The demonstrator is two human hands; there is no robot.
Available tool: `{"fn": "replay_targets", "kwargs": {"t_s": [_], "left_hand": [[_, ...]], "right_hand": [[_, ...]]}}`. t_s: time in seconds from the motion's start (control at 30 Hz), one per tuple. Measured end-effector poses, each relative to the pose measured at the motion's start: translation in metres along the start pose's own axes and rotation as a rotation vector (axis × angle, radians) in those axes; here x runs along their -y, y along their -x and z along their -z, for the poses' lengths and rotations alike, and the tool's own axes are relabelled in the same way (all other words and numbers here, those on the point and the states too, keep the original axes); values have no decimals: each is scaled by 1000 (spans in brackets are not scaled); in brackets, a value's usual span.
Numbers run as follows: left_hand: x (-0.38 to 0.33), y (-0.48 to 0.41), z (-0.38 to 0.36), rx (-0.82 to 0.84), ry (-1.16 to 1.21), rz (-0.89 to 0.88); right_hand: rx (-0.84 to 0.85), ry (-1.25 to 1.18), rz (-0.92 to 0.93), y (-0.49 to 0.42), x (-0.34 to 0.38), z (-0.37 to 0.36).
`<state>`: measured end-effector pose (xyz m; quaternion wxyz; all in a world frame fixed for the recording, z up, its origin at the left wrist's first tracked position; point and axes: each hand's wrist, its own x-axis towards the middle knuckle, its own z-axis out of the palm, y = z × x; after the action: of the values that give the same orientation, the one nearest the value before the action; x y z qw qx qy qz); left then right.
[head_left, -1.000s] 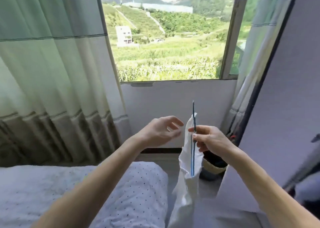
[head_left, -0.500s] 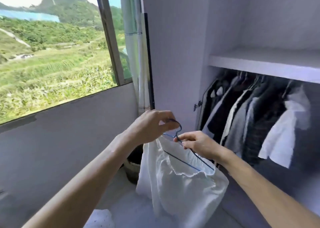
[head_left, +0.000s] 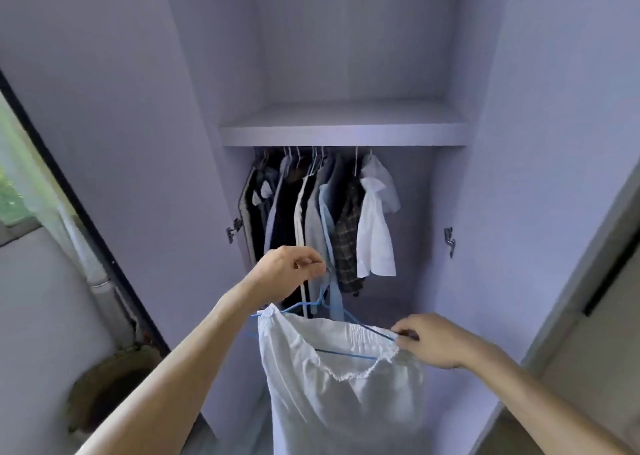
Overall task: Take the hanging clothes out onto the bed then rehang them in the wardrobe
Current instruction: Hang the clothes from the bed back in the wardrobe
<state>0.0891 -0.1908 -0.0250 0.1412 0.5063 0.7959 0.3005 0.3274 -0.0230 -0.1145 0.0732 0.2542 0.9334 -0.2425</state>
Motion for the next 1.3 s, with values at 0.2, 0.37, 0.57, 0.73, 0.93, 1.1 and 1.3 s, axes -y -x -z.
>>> {"fn": "replay_targets", "kwargs": {"t_s": [0.2, 0.37, 0.57, 0.73, 0.93, 1.1, 1.3], "left_hand": [[-20, -43, -41, 38, -15, -77], [-30, -60, -64, 70, 37, -97], [-40, -79, -83, 99, 83, -55], [-30, -79, -94, 250, -103, -48], [-3, -75, -80, 229, -215, -1], [16, -86, -54, 162, -242, 7], [37, -134, -11, 50, -357, 49]], "right_hand": [[193, -54, -3, 28, -11, 6], [156, -88, -64, 42, -27, -19], [107, -708, -126, 54, -42, -46], [-122, -932, -281, 42, -36, -59], [-382, -910, -465, -8, -39, -41], [-488, -911, -485, -68, -50, -9], [-600, -808, -483, -164, -70, 40]]}}
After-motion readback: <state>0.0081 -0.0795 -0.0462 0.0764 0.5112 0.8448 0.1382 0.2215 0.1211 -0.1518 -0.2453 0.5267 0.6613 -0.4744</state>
